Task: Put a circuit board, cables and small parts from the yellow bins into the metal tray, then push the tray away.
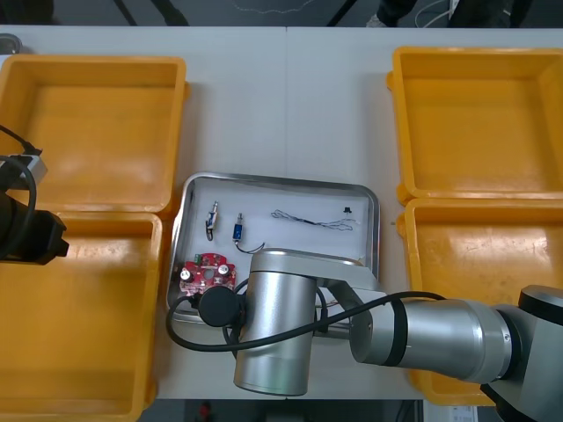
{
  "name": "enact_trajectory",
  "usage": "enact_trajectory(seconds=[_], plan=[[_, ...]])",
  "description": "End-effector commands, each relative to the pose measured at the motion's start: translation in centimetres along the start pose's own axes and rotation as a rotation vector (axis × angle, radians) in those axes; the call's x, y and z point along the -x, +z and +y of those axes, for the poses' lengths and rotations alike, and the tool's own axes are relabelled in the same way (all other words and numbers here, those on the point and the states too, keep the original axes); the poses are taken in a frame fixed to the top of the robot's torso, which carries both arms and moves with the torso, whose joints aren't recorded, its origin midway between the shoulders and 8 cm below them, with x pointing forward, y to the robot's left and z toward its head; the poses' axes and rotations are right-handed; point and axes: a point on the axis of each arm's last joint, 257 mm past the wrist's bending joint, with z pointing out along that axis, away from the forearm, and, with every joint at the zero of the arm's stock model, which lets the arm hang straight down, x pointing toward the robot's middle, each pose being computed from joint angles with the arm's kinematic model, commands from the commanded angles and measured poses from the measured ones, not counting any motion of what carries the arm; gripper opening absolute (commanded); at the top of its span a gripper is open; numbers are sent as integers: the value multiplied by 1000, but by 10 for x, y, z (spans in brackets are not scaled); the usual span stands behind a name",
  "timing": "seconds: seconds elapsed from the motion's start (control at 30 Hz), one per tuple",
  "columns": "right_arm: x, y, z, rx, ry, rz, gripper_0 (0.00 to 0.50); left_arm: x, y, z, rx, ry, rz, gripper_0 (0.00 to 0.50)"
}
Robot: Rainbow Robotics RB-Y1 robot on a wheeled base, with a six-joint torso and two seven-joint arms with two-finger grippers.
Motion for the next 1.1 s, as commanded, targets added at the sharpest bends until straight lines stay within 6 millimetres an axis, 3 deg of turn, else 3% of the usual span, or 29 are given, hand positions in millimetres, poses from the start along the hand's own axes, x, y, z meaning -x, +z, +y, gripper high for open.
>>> enact_trajectory(seconds=[0.03,0.07,0.1,0.13,0.17,0.2,0.23,0.43,0.77,1.1], plan=[[19,-16,15,7,-58,-50,391,1,-10,19,41,1,-12,500],[19,-16,14,5,-58,-51,311,1,-10,19,41,1,-12,500],[19,-16,15,6,-58,-49,269,1,-10,19,41,1,-12,500],[19,-16,14,5,-57,-48,269,1,-10,19,41,1,-12,500],[19,-16,13,3,-57,-49,141,1,-10,19,41,1,-12,500],[18,-16,14,4,-56,-46,141,1,-10,19,41,1,-12,500],[17,-15,13,3,-55,-44,10,1,-10,19,41,1,-12,500],[14,-15,6,-12,-62,-39,0,1,-10,19,41,1,-12,500],[-2,-16,-37,-103,-99,-1,0,1,-10,19,41,1,-12,500],[5,-24,-56,-180,-188,8,0,1,-10,19,41,1,-12,500]])
